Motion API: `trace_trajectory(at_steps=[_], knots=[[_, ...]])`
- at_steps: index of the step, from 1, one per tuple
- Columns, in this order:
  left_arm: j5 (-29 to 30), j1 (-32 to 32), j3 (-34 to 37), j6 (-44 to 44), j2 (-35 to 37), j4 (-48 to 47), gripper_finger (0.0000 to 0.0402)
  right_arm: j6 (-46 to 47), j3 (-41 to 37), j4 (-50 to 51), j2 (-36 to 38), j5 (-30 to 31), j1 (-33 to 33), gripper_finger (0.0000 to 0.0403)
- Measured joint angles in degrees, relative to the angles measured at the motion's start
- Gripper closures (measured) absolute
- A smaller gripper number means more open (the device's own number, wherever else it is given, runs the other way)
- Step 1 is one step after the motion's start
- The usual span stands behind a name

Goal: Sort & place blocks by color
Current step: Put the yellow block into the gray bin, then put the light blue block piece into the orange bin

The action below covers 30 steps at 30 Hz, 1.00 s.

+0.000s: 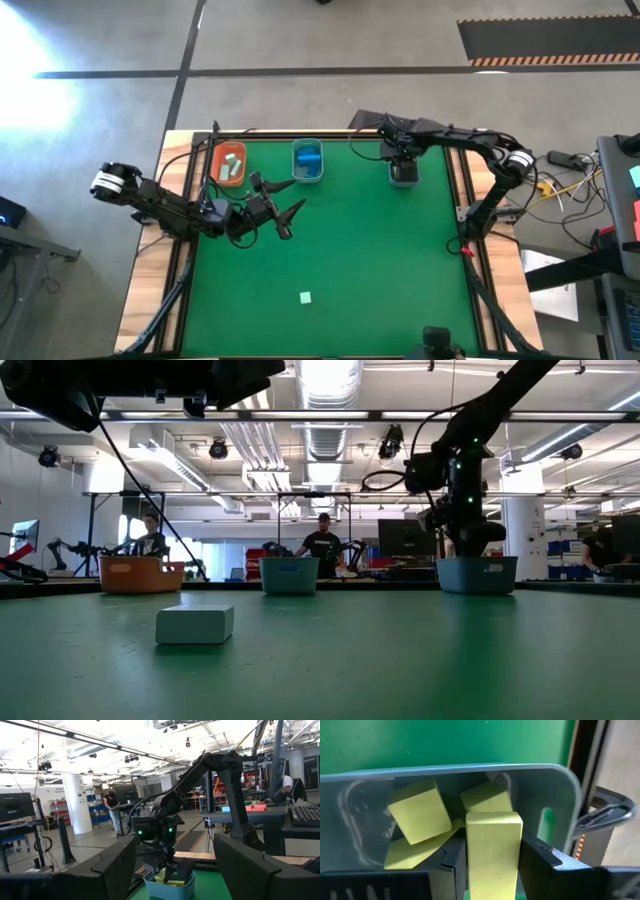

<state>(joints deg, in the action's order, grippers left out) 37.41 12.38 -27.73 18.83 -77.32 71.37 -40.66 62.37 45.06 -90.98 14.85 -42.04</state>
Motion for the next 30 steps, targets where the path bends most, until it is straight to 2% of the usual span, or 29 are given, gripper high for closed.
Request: trace_trajectory(at_steps=[5,12,15,19,22,25,27,30], knots=[[0.00,0.00,0.00,0.04,0.00,0.01,0.0157,0.42,-1.52,-0.93,0.00,0.15,0.00,0.0283],[0.00,0.00,0.00,0.02,0.00,0.00,0.0157,2.59,-0.39,-0.76,0.03,0.13,0.00,0.0200],[0.00,0.00,0.00,-0.15,0.00,-0.38,0.0157,3.57,1.20,0.31,0.09,0.15,0.02,0.0190],[-0.14,0.52,-0.26,-3.55,0.05,-4.33,0.0157,8.28,5.74,6.69,0.11,0.07,0.14,0.0187],[-0.71,1.64,-2.45,-4.98,0.89,-15.25,0.0157,16.02,9.74,11.86,0.50,-2.09,0.37,0.0185],[-1.73,2.68,-6.99,-7.62,1.67,-35.13,0.0157,23.85,12.28,13.49,1.74,-7.83,1.12,0.0185],[-5.11,3.13,-11.10,-11.01,1.99,-50.68,0.0157,27.81,12.88,12.91,3.21,-11.51,2.31,0.0185],[-12.81,4.02,-17.15,-15.65,1.84,-70.00,0.0157,31.26,12.85,12.43,6.13,-12.16,5.53,0.0184]])
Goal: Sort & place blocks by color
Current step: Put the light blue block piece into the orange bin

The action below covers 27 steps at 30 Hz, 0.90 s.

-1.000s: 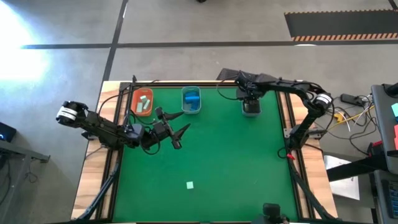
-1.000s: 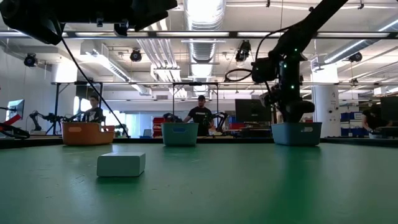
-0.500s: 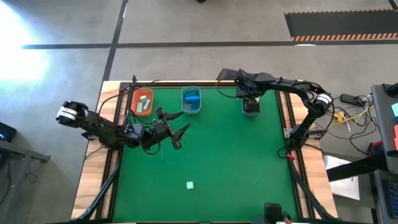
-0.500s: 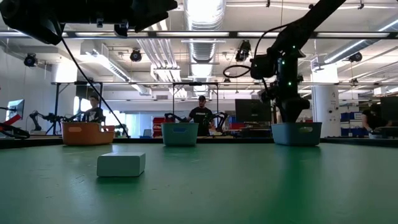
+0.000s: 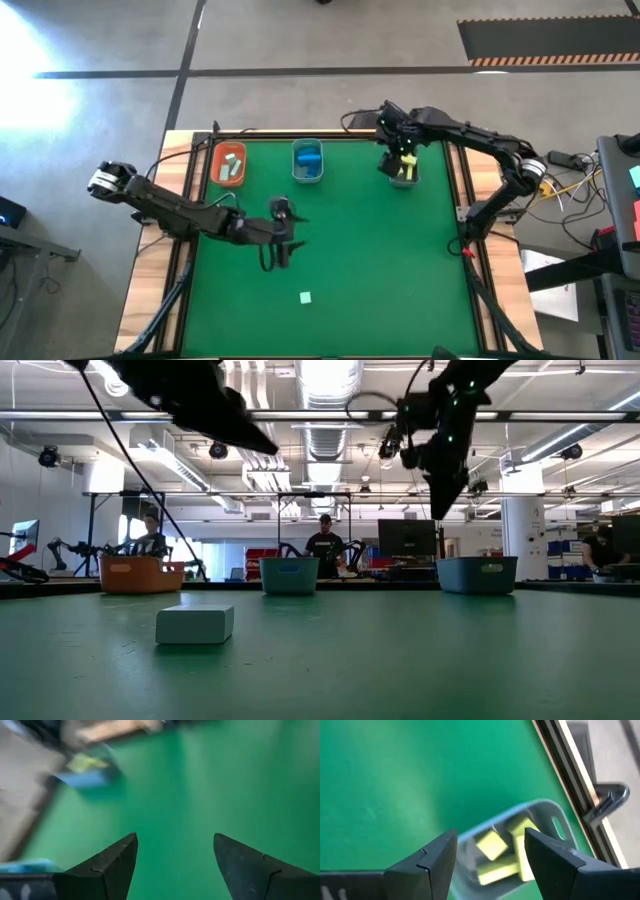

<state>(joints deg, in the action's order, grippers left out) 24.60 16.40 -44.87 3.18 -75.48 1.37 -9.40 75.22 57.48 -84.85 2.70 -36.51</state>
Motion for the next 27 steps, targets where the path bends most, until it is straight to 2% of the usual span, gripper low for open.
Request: trace_trajectory(at_steps=[2,4,8,13,17,21,27], knots=[[-4.25,0.94,-2.89,-2.08,-0.38,-8.83,0.0157,1.08,-0.59,-0.82,2.40,0.28,2.78,0.0184],[-7.74,1.89,-4.87,-3.71,-1.00,-13.75,0.0157,2.40,-0.87,-2.58,4.65,0.31,5.73,0.0184],[-12.04,4.19,-6.24,-7.55,-2.53,-16.22,0.0157,4.88,-1.33,-6.49,8.95,0.44,12.11,0.0184],[-11.79,8.17,-6.03,-14.83,-6.64,-14.13,0.0160,7.44,-2.76,-12.22,13.02,5.01,21.33,0.0184],[-8.86,11.31,-6.72,-20.32,-11.24,-11.43,0.0172,10.37,-4.83,-17.72,15.07,12.65,29.02,0.0184],[-7.75,13.77,-10.27,-25.57,-16.20,-10.85,0.0184,12.83,-5.50,-19.72,15.31,19.12,35.91,0.0184],[-7.71,16.81,-14.90,-31.16,-22.77,-10.65,0.0189,13.35,-5.53,-21.41,15.05,21.80,43.16,0.0184]])
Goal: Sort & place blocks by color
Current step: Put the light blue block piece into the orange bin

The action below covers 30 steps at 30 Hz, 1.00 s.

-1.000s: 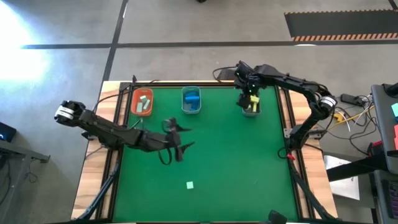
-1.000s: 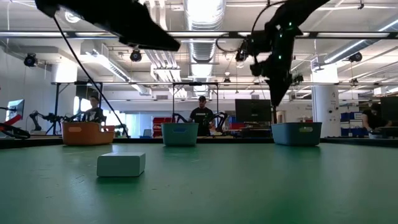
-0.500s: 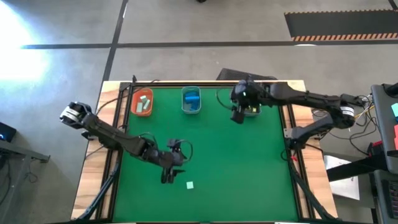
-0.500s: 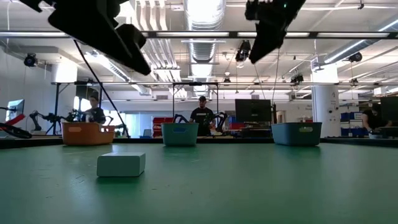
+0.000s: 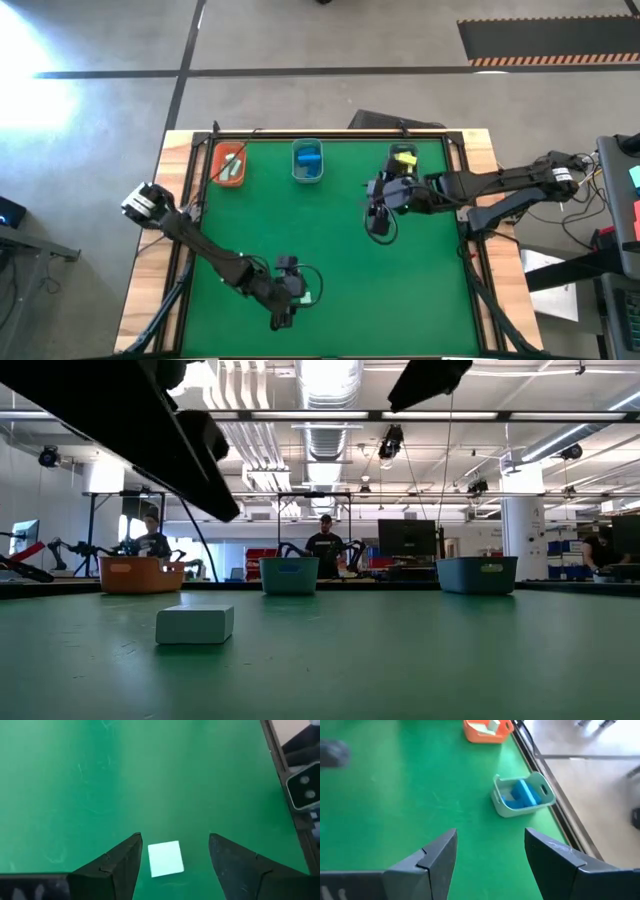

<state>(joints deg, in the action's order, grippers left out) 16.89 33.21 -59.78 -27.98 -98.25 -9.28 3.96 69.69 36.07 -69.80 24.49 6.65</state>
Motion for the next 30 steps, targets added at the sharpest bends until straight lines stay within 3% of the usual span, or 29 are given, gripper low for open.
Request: trace_trajectory(at_steps=[14,30], knots=[[0.61,1.00,-0.56,-7.55,-5.97,2.05,0.0189,2.64,-0.40,-0.83,-0.02,0.21,5.32,0.0184],[2.56,1.32,0.29,-7.20,-8.25,3.28,0.0189,4.49,-1.57,-0.81,-0.02,1.20,7.13,0.0184]])
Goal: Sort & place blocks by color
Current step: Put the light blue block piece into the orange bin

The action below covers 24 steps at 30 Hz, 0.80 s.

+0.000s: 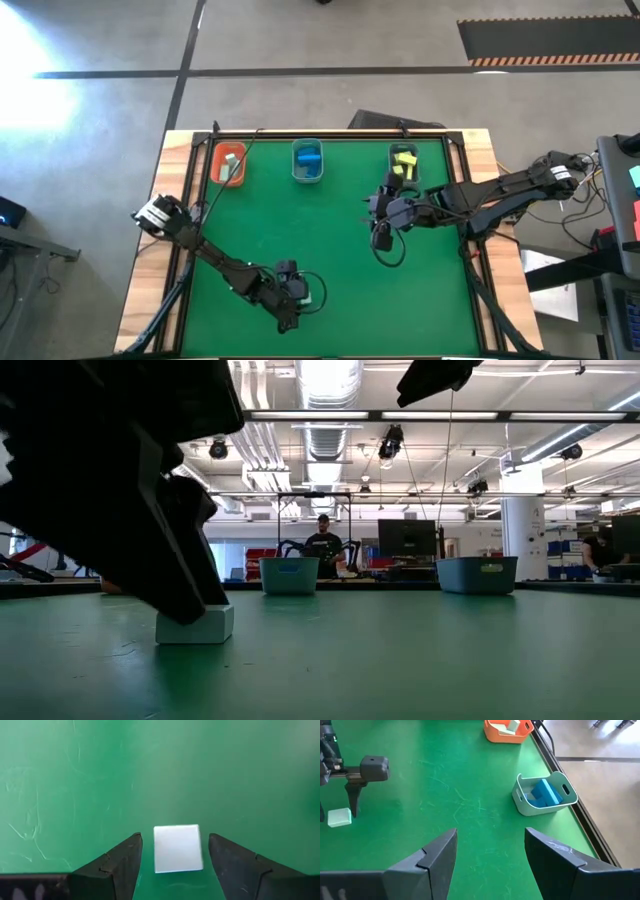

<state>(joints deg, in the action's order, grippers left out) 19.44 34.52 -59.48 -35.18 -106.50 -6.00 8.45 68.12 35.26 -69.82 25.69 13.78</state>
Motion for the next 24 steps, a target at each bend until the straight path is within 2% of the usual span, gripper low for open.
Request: trace_trajectory(at_steps=[9,12,17,24], knots=[[0.44,0.04,0.31,-0.31,-1.61,1.14,0.0193,0.72,-0.67,-0.20,0.00,0.02,-0.02,0.0184],[0.44,-0.01,0.31,-0.24,-1.55,1.09,0.0216,0.70,-0.68,-0.18,0.00,0.02,-0.02,0.0184],[0.38,-0.02,0.31,-0.34,-1.46,1.07,0.0284,0.70,-0.71,-0.19,0.00,0.00,-0.02,0.0184],[-0.32,-0.44,0.37,1.31,1.67,-1.57,0.0284,0.66,-0.81,-0.17,0.00,0.02,-0.02,0.0184]])
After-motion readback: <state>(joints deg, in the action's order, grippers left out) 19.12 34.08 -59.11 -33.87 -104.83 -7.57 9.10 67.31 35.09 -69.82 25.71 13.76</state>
